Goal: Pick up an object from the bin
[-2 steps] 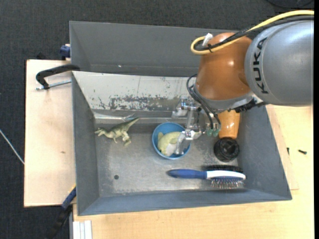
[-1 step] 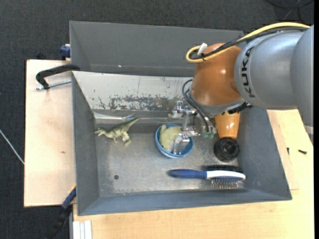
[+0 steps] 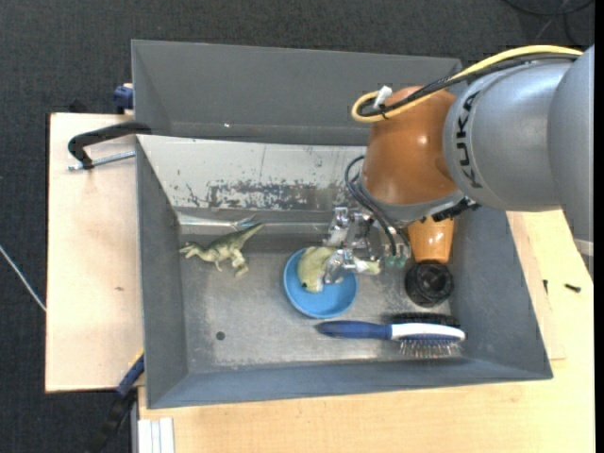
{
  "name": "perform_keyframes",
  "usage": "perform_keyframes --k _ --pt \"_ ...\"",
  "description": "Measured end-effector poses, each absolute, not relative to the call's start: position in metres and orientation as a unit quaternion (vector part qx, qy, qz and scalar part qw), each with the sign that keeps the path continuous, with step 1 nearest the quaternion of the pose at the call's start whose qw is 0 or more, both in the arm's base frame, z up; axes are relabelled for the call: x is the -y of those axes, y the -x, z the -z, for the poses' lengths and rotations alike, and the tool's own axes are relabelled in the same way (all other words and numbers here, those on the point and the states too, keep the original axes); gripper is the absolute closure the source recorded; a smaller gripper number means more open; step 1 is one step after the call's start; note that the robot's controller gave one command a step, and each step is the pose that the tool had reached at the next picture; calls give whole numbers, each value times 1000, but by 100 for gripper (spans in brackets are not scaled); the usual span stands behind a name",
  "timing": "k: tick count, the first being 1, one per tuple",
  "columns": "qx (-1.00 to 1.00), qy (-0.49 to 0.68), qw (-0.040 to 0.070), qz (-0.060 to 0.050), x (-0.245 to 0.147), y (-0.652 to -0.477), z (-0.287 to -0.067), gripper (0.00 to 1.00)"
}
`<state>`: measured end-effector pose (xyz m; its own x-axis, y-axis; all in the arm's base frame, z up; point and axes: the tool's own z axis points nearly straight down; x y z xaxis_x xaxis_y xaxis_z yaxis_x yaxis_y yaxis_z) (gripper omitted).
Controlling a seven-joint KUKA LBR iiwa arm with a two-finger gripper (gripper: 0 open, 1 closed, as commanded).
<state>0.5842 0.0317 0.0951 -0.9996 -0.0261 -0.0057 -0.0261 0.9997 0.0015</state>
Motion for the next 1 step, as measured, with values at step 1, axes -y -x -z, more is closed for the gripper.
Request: perform_keyframes --k 1 --pt "-1000 19 7 -1 -38 -581 -217 100"
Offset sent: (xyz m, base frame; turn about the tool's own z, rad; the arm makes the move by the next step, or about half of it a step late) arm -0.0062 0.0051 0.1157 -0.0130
